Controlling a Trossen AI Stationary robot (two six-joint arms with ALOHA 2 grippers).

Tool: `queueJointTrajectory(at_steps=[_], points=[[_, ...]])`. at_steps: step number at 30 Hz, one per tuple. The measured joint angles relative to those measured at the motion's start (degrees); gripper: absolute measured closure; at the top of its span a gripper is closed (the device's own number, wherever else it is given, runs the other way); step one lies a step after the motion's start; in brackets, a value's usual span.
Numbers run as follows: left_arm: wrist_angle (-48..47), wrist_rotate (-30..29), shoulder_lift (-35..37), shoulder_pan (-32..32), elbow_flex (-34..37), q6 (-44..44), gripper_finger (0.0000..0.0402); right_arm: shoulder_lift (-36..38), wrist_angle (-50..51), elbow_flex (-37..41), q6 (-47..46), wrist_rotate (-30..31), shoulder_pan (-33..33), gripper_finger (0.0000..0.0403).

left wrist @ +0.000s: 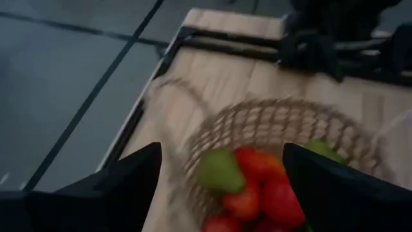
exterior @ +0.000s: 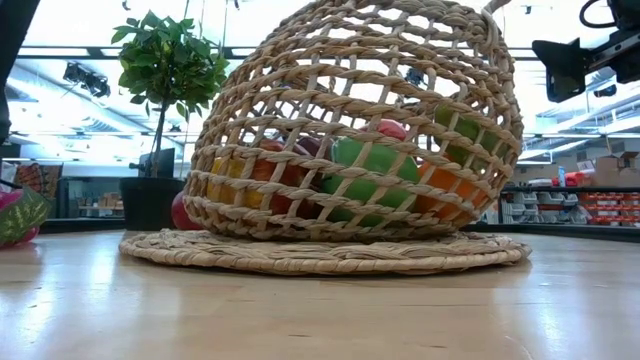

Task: Build produce basket
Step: Put the red pomegranate into the brown basket

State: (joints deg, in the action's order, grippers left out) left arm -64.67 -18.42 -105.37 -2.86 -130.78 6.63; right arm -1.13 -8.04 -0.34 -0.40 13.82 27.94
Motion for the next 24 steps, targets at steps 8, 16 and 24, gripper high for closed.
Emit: queueJointTrajectory(at_steps=[8,16,24], points=[[-10.70,-3.08,1.10,-8.42,0.35,-0.52,0.0095,0.00,-0.01,0.00,0.00,-0.01,0.02,0.0053],[-1.81,1.04,7.05,-15.75,23.32,0.72,0.0117,0.00,-0.01,0.00,0.00,0.00,0.00,0.0053],[11.33,3.21,11.78,-19.74,47.59,8.05,0.0134,0.00,0.00,0.00,0.00,-0.01,0.01,0.0053]])
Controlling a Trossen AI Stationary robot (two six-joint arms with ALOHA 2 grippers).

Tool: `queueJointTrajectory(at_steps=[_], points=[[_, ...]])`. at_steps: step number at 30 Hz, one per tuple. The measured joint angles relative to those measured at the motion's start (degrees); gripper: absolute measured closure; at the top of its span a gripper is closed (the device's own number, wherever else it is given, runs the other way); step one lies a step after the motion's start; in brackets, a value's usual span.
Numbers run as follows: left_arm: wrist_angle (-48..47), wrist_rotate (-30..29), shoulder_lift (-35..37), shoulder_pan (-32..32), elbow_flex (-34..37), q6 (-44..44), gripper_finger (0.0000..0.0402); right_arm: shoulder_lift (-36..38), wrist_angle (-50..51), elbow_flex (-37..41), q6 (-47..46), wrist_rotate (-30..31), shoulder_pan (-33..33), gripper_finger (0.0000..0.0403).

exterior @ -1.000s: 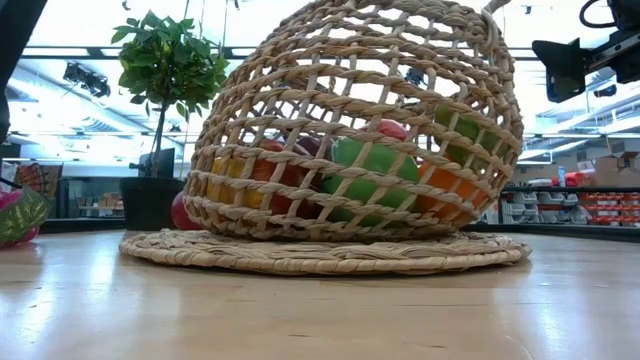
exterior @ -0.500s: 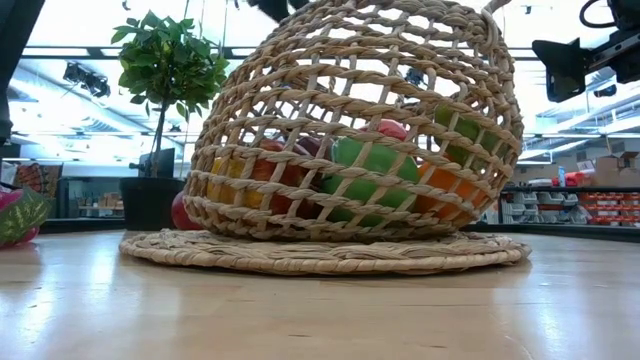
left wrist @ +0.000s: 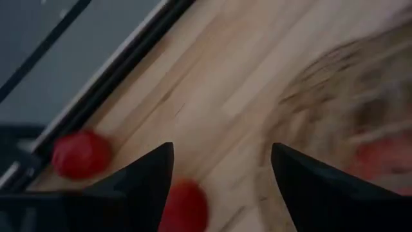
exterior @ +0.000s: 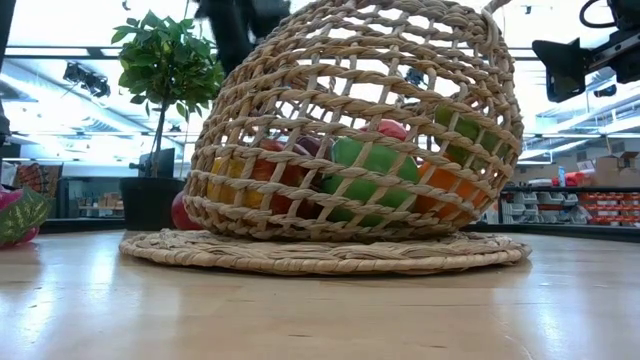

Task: Build produce basket
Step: Put the red pomegranate into the brown basket

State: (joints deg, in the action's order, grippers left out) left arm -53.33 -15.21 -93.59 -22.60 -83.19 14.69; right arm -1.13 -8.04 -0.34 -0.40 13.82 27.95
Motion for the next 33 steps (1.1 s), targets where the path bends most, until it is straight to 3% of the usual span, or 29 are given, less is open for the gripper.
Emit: queueJointTrajectory(at_steps=[8,13,22,28,33], points=[[5.50,-0.06,-0.02,-0.33,11.50,3.85,0.0159,0.00,-0.04,0.00,0.00,0.00,0.00,0.0053],[11.72,-4.20,1.64,-0.38,16.88,7.16,0.0175,0.00,-0.04,0.00,0.00,0.00,-0.01,0.0053],[27.09,-5.92,12.61,-0.13,30.11,11.64,0.0201,0.01,-0.12,0.00,0.00,0.01,0.00,0.0053],[32.16,-8.98,21.27,2.64,38.14,16.12,0.0219,0.01,-0.13,0.00,0.00,0.01,-0.01,0.0053],[32.62,-14.90,27.42,6.53,42.76,19.58,0.0229,0.02,-0.05,0.00,0.00,0.01,0.02,0.0053]])
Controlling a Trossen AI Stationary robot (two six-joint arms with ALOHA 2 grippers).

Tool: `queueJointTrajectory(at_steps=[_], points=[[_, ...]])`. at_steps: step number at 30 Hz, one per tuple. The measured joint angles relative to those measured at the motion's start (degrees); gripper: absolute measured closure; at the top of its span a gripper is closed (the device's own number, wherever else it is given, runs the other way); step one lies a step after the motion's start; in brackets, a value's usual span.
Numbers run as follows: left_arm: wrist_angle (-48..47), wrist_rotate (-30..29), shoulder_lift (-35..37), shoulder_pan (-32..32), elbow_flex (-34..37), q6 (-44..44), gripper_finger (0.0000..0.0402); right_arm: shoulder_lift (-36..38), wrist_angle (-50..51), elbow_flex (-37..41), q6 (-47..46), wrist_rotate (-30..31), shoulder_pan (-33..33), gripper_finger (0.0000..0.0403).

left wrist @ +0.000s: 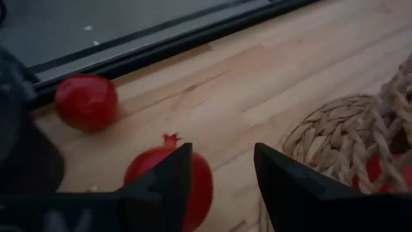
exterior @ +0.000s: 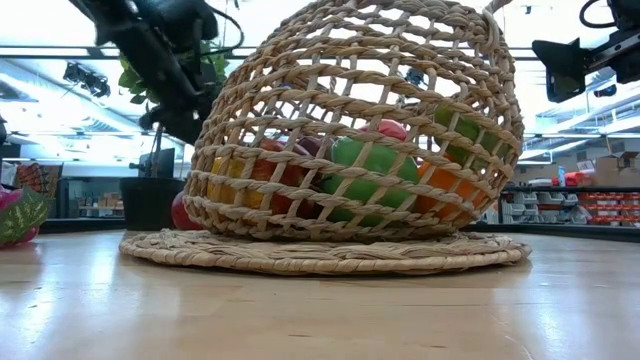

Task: Build produce basket
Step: Put the red pomegranate into the brown basket

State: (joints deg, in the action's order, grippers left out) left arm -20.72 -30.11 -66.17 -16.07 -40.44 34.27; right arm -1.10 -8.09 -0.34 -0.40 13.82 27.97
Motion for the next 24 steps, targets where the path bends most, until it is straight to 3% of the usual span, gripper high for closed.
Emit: queueJointTrajectory(at_steps=[4,8,18,24], points=[[-0.28,-2.55,2.16,0.81,2.43,2.76,0.0226,0.00,0.00,0.00,0.00,0.00,0.00,0.0053],[-1.23,1.86,1.47,-1.81,2.86,5.91,0.0204,-0.01,-0.01,0.00,0.00,0.00,-0.01,0.0053],[0.03,2.35,-1.95,-5.51,3.10,7.57,0.0094,0.00,0.02,0.00,0.00,0.00,-0.02,0.0053],[0.43,3.35,-4.88,-6.32,3.09,7.29,0.0052,0.00,0.02,0.00,0.01,0.00,-0.02,0.0053]])
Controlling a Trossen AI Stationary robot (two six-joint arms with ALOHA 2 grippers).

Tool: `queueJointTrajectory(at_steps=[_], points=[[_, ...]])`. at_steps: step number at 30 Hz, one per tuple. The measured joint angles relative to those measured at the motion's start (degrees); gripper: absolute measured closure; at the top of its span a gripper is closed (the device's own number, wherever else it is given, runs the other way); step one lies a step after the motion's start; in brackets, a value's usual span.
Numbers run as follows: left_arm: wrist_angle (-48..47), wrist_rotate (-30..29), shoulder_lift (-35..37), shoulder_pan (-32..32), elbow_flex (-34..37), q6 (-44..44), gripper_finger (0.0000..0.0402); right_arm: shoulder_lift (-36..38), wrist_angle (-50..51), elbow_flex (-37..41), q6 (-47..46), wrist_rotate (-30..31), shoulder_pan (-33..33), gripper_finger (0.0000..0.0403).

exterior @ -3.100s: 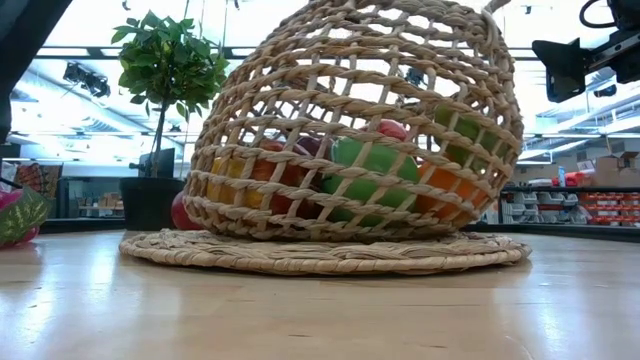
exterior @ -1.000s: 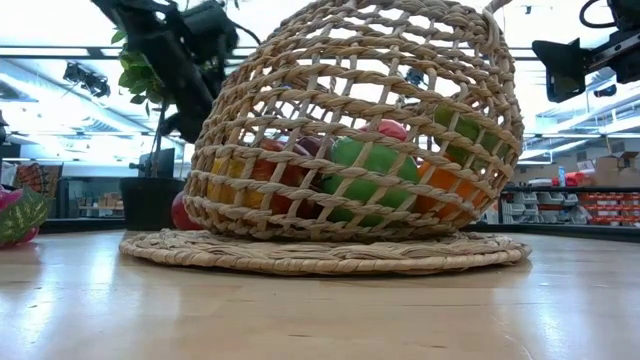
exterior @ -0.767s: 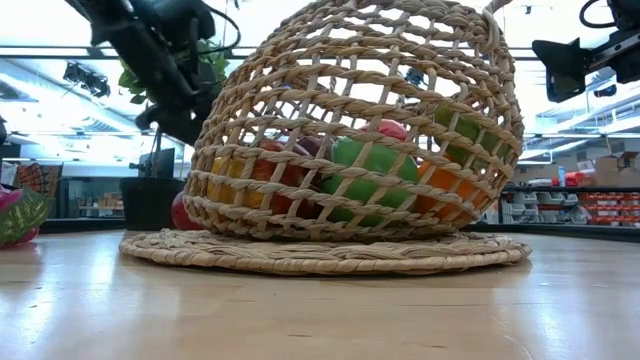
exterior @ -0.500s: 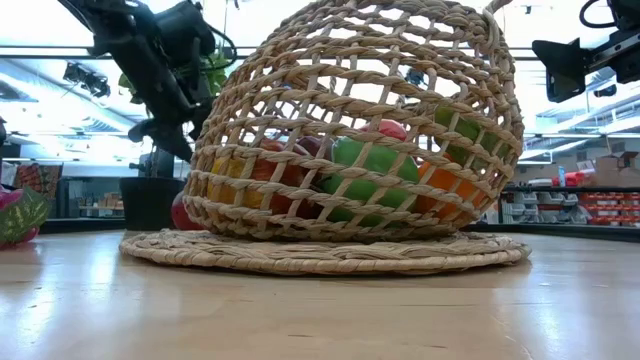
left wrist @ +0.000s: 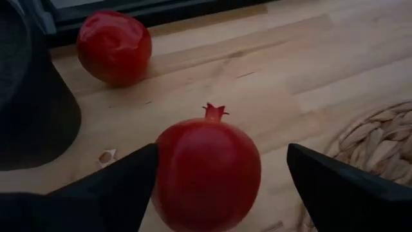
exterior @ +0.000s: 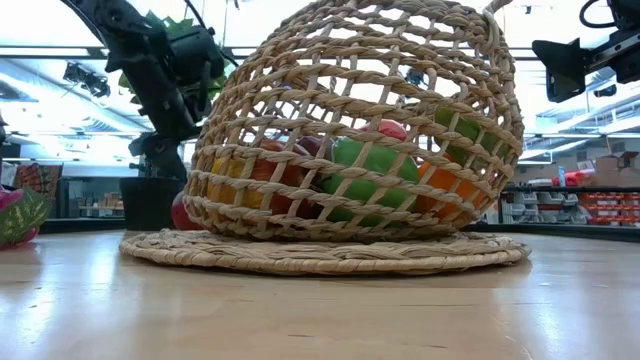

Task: Build produce basket
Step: Put the red pomegranate into the brown basket

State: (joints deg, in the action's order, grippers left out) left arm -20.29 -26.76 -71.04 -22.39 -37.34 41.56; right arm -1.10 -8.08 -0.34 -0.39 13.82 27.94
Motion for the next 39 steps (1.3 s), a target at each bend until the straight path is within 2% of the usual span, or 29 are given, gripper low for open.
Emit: queueJointTrajectory(at_steps=[10,21,30,39], points=[[1.91,-0.32,-4.46,0.00,-0.04,-5.84,0.0047,-0.01,0.00,0.00,-0.01,0.00,0.00,0.0053],[4.12,1.63,-9.43,0.05,-0.26,-4.69,0.0047,0.00,0.00,0.00,-0.01,0.00,0.00,0.0053],[3.88,5.06,-9.42,0.07,-0.28,-4.67,0.0050,0.00,0.00,0.00,-0.01,0.00,0.01,0.0053],[1.89,9.06,-4.08,0.72,0.07,-1.78,0.0095,0.00,0.00,0.00,-0.01,0.00,0.00,0.0053]])
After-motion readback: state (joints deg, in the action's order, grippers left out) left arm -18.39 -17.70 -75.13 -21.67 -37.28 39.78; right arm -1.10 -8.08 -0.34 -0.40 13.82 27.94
